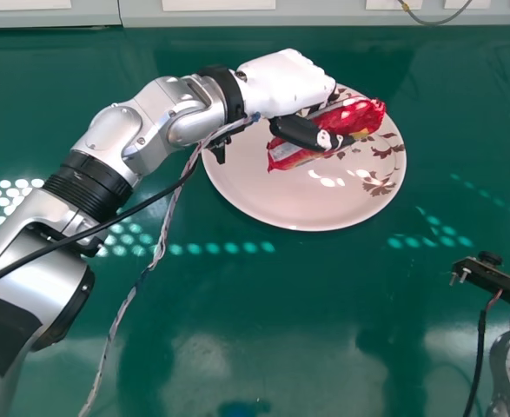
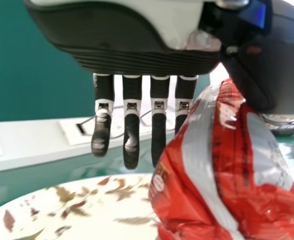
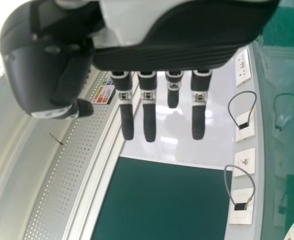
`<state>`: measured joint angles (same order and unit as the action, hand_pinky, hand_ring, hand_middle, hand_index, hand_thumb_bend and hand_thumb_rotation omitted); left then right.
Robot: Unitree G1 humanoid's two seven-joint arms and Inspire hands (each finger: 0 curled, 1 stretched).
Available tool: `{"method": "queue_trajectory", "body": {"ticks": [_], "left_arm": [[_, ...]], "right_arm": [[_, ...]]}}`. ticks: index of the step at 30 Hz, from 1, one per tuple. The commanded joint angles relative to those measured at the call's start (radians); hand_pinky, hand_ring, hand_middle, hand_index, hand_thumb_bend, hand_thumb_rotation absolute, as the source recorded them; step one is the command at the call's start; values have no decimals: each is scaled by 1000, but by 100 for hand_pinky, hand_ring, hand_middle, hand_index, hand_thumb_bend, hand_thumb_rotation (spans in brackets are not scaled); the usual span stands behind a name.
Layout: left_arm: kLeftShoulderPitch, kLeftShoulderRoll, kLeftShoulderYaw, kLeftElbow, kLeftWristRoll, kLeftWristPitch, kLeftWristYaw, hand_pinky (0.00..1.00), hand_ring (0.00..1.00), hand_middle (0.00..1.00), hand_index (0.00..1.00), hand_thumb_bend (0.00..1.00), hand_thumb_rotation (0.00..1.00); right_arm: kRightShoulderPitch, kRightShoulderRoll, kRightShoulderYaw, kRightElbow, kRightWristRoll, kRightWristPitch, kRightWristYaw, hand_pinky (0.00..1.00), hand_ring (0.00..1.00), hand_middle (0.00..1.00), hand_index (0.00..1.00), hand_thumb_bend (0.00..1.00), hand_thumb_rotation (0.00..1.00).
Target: Pick up biscuit and place it in the plate
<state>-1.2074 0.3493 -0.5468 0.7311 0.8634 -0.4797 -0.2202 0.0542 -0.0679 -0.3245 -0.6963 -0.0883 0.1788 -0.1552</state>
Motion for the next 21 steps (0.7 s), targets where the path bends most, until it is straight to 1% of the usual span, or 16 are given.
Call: {"method": "queue_trajectory", "body": {"ticks": [1,7,11,18,21], "left_arm": [[-39,-12,-14,16,12,-10,40,27,40,51,53,47,0],[-73,-23,-30,83,34,-3,77,27,41,50,56,46,0],[-93,-29,-42,129,44,-9,105,28,41,51,54,47,0],[-107,-34,-63,151,57,-4,119,28,41,51,54,47,0],[-111,-33,-71,156,65,-18,139,28,41,50,53,47,0]], "right_arm": [[6,0,-6,-19,-2,8,-2,64,75,77,76,45,9],[6,6,-7,-20,2,8,-6,65,75,77,76,45,8],[10,2,-10,-14,-1,-3,-5,64,74,77,76,46,8],[14,3,-11,-18,-1,-5,-4,64,73,76,75,46,8],[17,4,-12,-22,5,-1,-2,65,74,76,75,46,9]]}}
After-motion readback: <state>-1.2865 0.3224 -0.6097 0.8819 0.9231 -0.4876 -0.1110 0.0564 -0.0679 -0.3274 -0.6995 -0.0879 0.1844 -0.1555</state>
